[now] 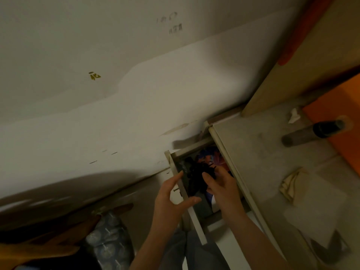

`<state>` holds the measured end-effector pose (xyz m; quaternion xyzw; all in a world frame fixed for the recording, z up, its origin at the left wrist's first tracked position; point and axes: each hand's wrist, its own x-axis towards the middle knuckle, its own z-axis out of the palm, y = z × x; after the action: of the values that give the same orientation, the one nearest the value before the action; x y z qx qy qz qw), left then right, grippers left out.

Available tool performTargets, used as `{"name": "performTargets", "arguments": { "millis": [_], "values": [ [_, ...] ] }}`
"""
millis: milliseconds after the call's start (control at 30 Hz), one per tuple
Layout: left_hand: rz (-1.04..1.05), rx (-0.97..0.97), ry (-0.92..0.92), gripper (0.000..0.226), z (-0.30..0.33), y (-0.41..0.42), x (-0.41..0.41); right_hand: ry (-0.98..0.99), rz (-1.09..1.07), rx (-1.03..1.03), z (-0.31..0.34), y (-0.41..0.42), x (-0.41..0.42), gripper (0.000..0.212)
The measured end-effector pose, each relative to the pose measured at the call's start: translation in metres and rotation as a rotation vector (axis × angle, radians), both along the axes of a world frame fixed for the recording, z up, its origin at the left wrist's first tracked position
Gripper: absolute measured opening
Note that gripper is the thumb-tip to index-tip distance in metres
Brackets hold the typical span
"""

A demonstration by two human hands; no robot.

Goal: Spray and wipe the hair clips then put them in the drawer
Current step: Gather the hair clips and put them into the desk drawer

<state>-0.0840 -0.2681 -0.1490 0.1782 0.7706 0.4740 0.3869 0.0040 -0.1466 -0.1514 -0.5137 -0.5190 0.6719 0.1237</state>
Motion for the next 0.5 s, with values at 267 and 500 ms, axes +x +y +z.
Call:
{"name": "performTargets", "arguments": {
  "millis": [267,500],
  "values": [
    [-0.494,-0.501,0.625,0.110,-0.043,-0.006,0.004,-0.191,0.192,0.263,-0.032,0.018,0.005,0.026],
    [-0.554,-0.619,0.668,0.113,-0.059,-0.008,0.008,-0.214,0.358,0.380,-0.058,0.030,-0.019,0.014]
  ]
}}
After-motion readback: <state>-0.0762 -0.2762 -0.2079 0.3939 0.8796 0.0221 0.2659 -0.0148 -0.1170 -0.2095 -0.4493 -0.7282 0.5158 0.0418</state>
